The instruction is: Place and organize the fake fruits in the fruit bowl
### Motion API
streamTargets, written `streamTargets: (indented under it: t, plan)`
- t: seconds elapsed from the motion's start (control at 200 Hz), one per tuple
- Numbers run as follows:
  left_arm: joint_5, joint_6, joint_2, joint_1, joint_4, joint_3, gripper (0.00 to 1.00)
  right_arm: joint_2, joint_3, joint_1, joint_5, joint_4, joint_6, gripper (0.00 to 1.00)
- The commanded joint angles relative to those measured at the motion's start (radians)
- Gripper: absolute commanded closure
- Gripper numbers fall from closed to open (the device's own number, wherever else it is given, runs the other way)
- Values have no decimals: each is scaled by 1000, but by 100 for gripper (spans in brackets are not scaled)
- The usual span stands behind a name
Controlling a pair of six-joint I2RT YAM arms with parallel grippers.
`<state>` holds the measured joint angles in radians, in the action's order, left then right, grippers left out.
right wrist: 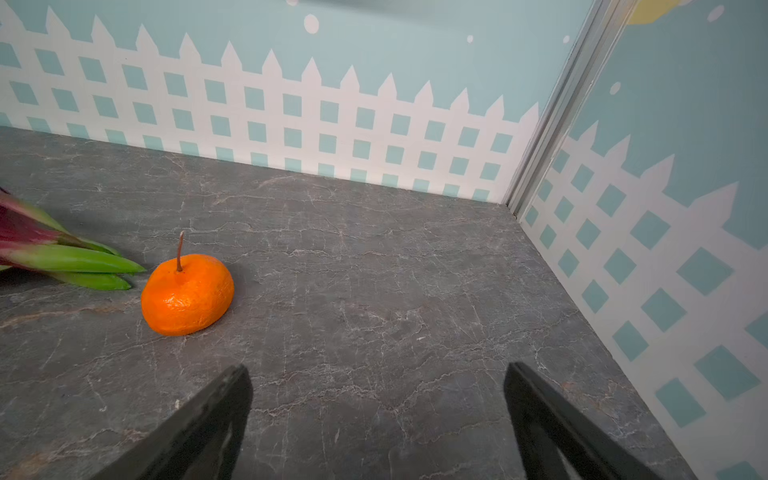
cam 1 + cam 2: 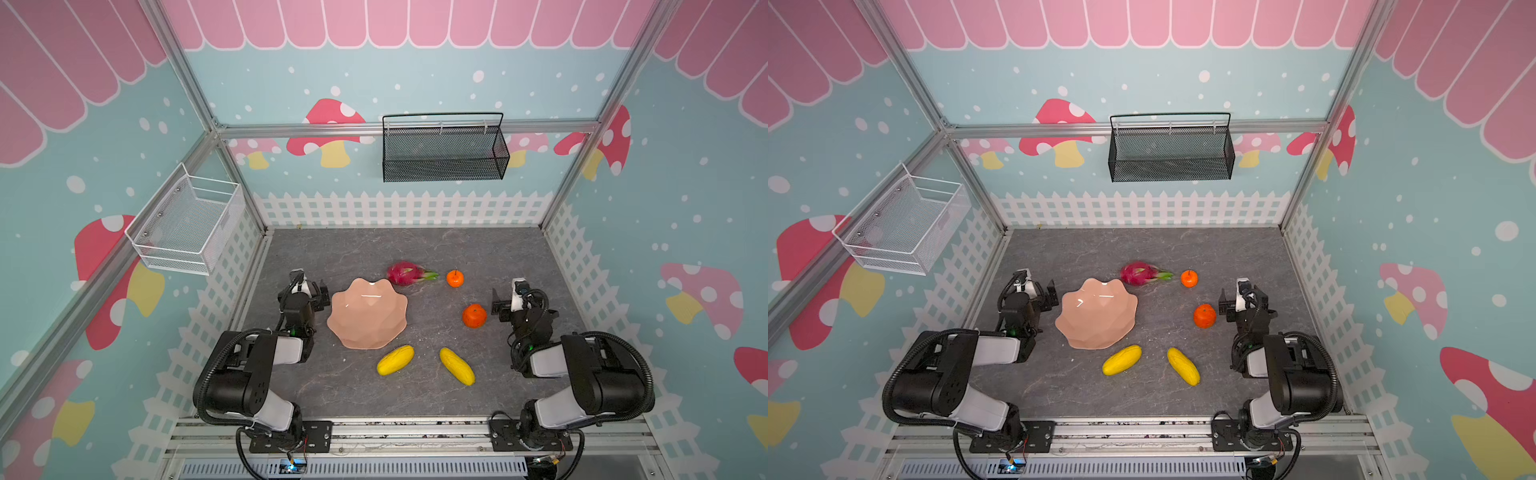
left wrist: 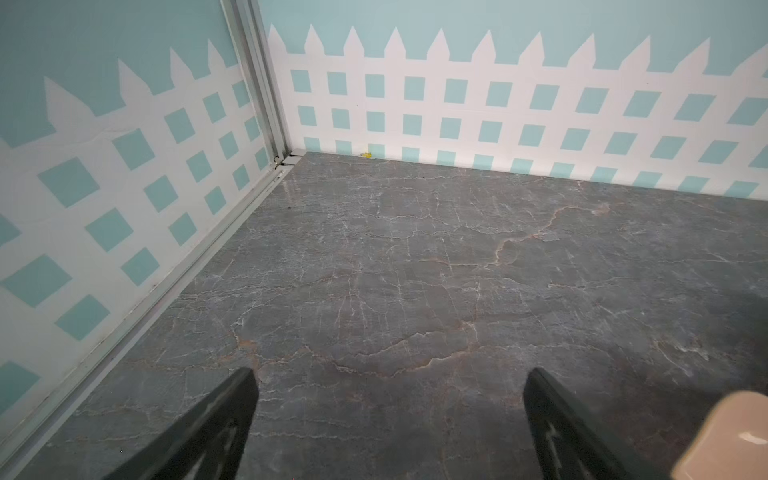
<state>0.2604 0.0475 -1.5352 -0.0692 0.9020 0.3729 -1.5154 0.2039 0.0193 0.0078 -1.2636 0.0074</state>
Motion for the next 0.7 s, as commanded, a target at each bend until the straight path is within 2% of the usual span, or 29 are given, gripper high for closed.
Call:
streamTargets:
  t: [0.0, 0.696]
  plan:
    - [-36, -20, -2, 4, -12, 17, 0, -4, 12, -4, 6, -14, -18, 2]
    - [-41, -20, -4, 6, -14, 19, 0, -6, 12, -4, 4, -13, -17, 2]
